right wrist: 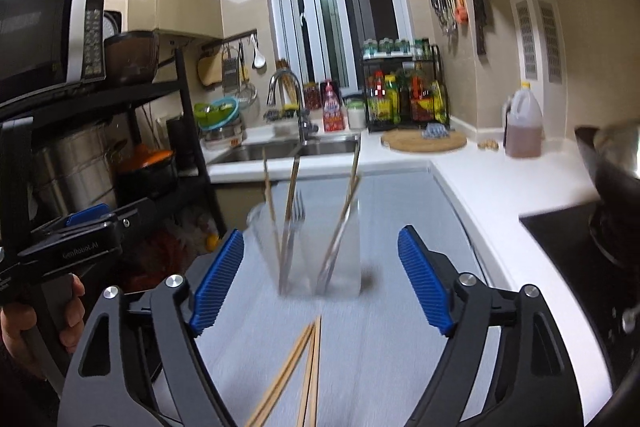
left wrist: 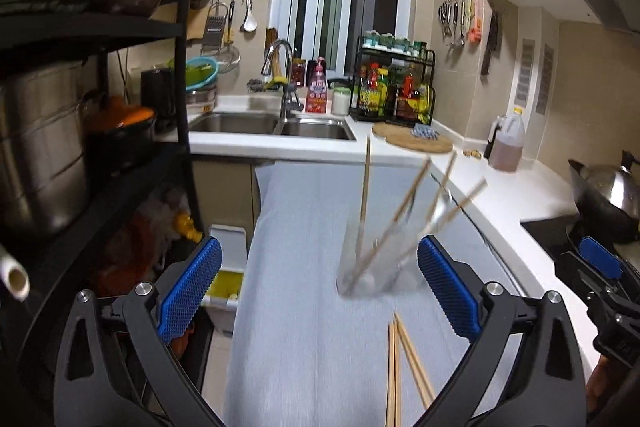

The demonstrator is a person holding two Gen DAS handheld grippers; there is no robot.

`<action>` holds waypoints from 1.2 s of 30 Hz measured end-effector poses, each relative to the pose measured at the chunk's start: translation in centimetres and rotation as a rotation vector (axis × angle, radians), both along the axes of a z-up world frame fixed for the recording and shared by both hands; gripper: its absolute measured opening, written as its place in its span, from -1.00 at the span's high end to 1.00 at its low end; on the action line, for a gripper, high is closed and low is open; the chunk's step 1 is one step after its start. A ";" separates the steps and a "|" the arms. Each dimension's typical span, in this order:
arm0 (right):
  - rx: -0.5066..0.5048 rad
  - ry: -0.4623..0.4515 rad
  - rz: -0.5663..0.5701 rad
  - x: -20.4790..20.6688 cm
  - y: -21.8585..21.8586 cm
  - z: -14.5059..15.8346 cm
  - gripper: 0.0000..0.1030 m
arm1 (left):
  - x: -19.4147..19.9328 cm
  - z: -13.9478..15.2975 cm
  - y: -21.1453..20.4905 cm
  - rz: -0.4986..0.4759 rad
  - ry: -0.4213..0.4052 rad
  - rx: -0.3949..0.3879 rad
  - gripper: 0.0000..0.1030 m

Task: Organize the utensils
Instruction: 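Withdraw both grippers and move back over the remaining chopsticks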

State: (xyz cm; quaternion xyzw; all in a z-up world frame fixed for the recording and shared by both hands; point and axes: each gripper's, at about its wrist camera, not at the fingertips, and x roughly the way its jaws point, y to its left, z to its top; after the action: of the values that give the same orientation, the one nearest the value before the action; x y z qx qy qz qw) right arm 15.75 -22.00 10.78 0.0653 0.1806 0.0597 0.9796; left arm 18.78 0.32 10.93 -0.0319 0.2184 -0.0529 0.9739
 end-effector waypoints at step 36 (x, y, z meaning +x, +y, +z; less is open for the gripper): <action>-0.092 0.185 -0.010 -13.9 1.7 -10.9 -0.59 | -14.0 -10.0 -1.1 -0.009 0.121 0.065 -0.85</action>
State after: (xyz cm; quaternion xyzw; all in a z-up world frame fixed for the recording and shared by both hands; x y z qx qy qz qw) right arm 1.85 -20.34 -0.13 0.0264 0.2725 0.0400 0.9610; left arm 4.78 -0.81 0.88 -0.0022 0.2787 -0.0481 0.9592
